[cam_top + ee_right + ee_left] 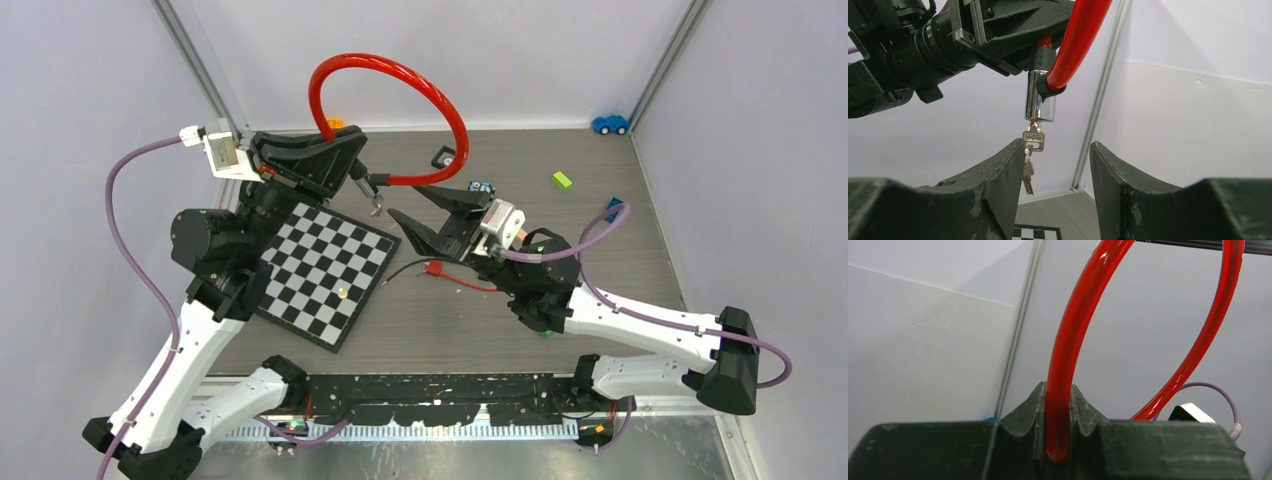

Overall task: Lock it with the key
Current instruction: Lock the lock.

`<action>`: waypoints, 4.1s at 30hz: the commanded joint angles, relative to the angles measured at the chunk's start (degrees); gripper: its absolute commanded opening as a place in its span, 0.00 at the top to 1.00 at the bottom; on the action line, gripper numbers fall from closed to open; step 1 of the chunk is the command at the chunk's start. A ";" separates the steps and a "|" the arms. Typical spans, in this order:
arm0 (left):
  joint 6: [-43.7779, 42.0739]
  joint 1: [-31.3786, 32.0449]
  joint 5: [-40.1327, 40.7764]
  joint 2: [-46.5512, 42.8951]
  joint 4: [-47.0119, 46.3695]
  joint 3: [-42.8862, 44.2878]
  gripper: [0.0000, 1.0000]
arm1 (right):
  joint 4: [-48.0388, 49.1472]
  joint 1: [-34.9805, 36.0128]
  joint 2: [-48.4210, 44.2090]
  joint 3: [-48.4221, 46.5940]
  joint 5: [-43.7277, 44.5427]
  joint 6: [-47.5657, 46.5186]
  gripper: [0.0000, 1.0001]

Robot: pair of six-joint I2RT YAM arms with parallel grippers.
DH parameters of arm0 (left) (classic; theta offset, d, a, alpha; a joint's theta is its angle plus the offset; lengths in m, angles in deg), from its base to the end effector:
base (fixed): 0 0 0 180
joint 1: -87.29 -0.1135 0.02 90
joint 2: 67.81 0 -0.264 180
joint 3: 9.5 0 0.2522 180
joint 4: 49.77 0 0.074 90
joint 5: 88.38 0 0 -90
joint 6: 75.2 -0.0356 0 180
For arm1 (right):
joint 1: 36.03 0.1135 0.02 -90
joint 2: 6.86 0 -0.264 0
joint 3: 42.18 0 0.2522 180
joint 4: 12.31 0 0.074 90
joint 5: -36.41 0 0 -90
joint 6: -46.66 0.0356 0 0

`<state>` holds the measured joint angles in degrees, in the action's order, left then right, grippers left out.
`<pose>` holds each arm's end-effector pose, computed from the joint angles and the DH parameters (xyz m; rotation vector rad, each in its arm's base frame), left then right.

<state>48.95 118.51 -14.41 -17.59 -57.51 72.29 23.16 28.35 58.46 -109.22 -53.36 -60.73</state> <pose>0.1229 -0.0860 0.5170 0.2544 0.9434 -1.1788 0.1079 0.2246 0.4272 -0.6165 0.7180 0.7581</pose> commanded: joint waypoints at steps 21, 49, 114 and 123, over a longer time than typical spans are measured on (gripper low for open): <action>0.21 0.24 1.79 -1.35 -4.06 0.22 1.00 | 7.62 5.63 6.99 -4.61 5.40 -5.43 0.48; 0.48 0.20 1.62 -1.72 -4.34 -0.29 1.00 | 7.56 8.24 8.89 -5.79 8.40 -11.32 0.88; 0.31 0.24 1.53 -2.79 -3.99 -0.31 1.00 | 5.56 -0.40 0.89 -10.02 9.40 19.02 0.61; 0.59 0.24 1.62 -3.10 -3.99 -0.44 1.00 | 6.04 -0.40 2.91 -10.74 9.07 20.82 0.99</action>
<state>48.80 118.51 -12.82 -19.21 -57.46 71.07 27.99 28.24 60.21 -117.50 -44.14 -41.43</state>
